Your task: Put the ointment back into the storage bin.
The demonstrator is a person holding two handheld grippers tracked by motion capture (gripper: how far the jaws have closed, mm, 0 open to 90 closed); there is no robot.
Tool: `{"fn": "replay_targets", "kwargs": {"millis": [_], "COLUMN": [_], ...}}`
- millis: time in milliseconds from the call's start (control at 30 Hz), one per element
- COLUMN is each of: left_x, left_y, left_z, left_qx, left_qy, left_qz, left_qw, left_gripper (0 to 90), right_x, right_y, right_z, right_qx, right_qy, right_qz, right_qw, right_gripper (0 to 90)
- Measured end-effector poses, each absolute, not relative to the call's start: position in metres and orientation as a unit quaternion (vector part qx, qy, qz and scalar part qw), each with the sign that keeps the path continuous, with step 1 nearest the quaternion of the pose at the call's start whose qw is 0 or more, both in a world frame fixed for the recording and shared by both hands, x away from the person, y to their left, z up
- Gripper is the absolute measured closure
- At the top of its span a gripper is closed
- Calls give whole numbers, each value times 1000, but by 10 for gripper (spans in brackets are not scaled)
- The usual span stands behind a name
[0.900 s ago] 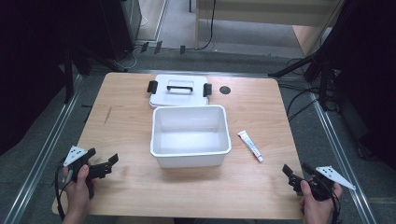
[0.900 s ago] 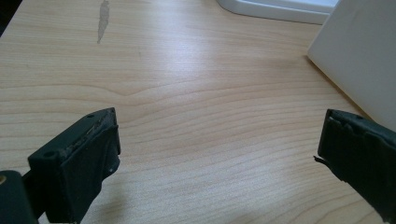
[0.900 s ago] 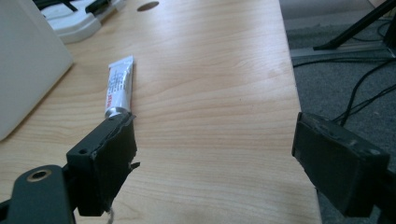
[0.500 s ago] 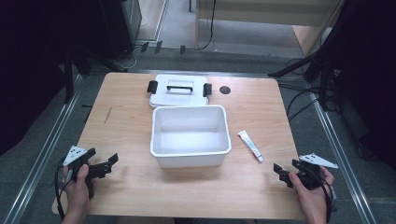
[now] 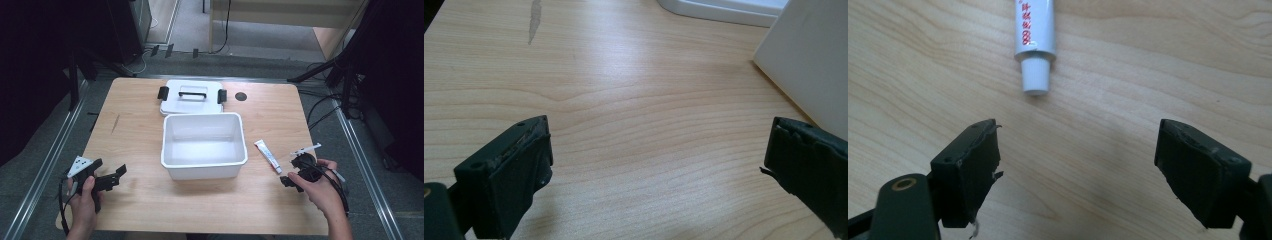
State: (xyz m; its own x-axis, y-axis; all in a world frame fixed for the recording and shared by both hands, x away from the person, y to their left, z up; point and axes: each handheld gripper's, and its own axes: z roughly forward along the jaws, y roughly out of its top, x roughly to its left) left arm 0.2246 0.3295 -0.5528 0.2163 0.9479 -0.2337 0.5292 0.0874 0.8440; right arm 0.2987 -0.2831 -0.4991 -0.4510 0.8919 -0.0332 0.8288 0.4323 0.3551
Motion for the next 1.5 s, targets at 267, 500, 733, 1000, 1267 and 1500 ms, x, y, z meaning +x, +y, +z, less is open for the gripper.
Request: {"fn": "replay_targets", "kwargs": {"millis": [267, 500, 733, 1000, 1267, 1500], "left_x": [225, 225, 225, 225, 225, 225], "left_y": [330, 330, 330, 330, 330, 330], "left_z": [-553, -553, -553, -553, -553, -553], "left_qx": [633, 633, 632, 632, 632, 632], "left_qy": [584, 584, 584, 584, 584, 584], "left_qz": [231, 231, 231, 231, 230, 230], "left_qw": [453, 453, 454, 454, 454, 454], "left_gripper": [0, 0, 0, 0, 0, 0], "right_x": [313, 320, 327, 338, 349, 359], "right_y": [-268, -258, -250, -245, -238, -232], "right_z": [-500, -503, -500, -496, -494, -497], "right_qx": [498, 487, 488, 494, 493, 489], "right_qy": [862, 872, 873, 869, 870, 872], "right_qz": [73, 34, 3, -4, -4, -4], "right_qw": [65, 33, 26, 21, 15, 25], "right_gripper": [182, 179, 194, 322, 417, 450]}}
